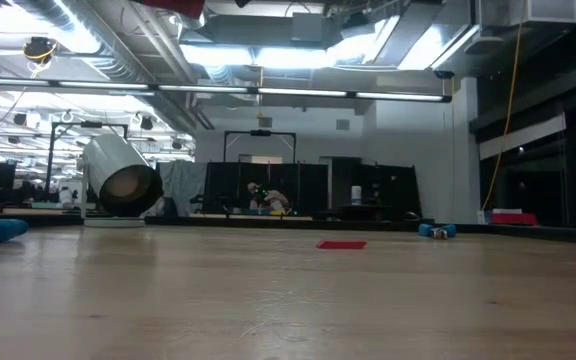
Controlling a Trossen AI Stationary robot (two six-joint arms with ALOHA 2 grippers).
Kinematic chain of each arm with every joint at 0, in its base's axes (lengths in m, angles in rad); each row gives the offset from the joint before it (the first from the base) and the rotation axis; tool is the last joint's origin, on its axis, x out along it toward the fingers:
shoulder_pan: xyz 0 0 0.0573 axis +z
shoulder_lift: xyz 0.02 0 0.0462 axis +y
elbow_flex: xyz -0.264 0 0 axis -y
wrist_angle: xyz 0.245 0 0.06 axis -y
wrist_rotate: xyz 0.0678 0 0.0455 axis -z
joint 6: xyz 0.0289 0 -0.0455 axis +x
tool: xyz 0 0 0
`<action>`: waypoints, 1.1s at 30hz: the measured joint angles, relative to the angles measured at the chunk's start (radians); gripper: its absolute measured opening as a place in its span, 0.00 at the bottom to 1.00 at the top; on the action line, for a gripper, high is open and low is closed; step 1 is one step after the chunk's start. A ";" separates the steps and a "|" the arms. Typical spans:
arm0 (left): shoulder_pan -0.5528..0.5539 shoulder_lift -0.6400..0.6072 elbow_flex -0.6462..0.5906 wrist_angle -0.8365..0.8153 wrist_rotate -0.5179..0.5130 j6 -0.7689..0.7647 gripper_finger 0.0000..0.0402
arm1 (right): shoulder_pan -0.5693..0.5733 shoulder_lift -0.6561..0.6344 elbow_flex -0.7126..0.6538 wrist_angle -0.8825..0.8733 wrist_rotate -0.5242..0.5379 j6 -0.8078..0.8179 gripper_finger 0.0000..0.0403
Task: Pick & Place School Supplies
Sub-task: Put the red eraser into the black basket
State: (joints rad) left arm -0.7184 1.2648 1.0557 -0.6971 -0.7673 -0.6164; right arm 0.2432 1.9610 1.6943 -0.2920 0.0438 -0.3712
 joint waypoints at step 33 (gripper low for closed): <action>0.100 0.000 0.000 0.050 0.143 0.110 0.03 | 0.000 0.000 0.000 0.008 -0.009 0.005 0.03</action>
State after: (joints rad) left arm -0.6182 1.2652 1.0557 -0.6471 -0.6244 -0.5064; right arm 0.2432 1.9610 1.6943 -0.2840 0.0345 -0.3665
